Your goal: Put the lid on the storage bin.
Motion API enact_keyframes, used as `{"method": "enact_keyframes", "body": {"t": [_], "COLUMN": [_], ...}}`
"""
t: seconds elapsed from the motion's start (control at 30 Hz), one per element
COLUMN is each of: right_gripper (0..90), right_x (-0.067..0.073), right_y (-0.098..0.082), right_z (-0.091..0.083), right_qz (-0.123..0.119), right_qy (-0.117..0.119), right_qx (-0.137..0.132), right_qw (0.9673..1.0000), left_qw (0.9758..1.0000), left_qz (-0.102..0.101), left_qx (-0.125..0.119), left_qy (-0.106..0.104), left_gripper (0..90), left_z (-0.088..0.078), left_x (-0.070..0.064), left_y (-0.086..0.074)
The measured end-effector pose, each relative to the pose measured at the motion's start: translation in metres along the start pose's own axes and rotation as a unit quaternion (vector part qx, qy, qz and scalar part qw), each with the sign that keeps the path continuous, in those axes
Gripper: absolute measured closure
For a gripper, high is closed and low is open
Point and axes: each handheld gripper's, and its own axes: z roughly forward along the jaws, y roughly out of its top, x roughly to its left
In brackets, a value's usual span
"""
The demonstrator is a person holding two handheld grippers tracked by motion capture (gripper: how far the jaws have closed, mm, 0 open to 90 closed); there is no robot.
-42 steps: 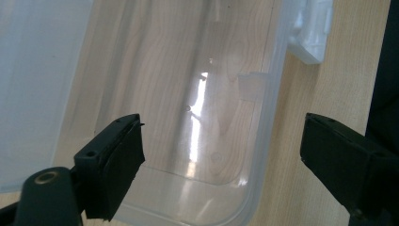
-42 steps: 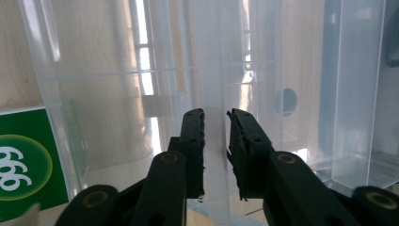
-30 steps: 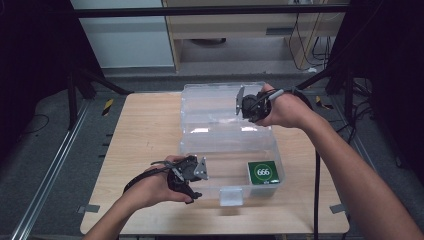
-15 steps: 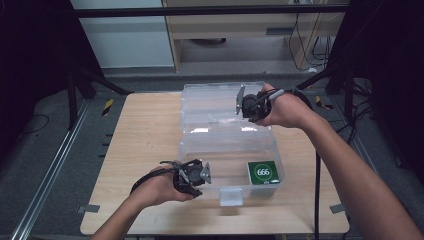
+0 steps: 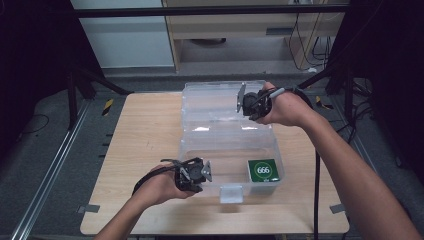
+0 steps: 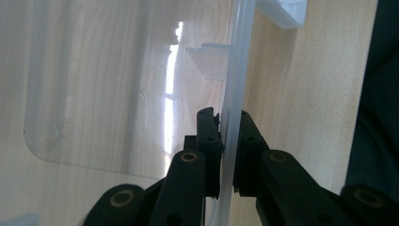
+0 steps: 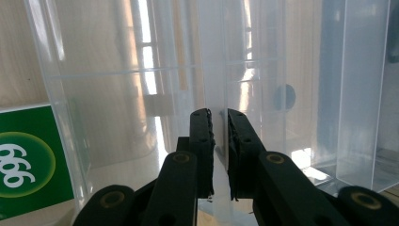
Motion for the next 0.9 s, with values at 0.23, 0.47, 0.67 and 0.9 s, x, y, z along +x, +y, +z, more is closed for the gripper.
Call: {"method": "enact_keyframes", "body": {"t": [0.23,0.47,0.67,0.9], "right_gripper": [84.4,87.0,88.2,88.5], "right_x": [-0.001,0.000,0.007,0.023], "right_y": [0.006,0.007,0.010,0.009], "right_z": [0.000,-0.004,-0.012,-0.024], "right_qz": [-0.003,0.000,-0.001,-0.009], "right_qy": [-0.001,0.010,0.019,0.015], "right_qx": [0.005,0.004,-0.003,-0.016], "right_qw": [1.0000,0.9999,0.9998,0.9997], "left_qw": [0.9999,0.9997,0.9995,0.9994], "left_qz": [-0.010,-0.017,-0.022,-0.027], "left_qx": [0.002,0.001,0.000,0.000], "left_qy": [0.008,0.020,0.022,0.022], "left_gripper": [82.7,82.3,82.1,81.6], "left_z": [0.000,0.000,0.001,0.001], "left_x": [0.006,0.006,0.005,0.006], "left_y": [0.000,-0.001,-0.002,-0.002]}}
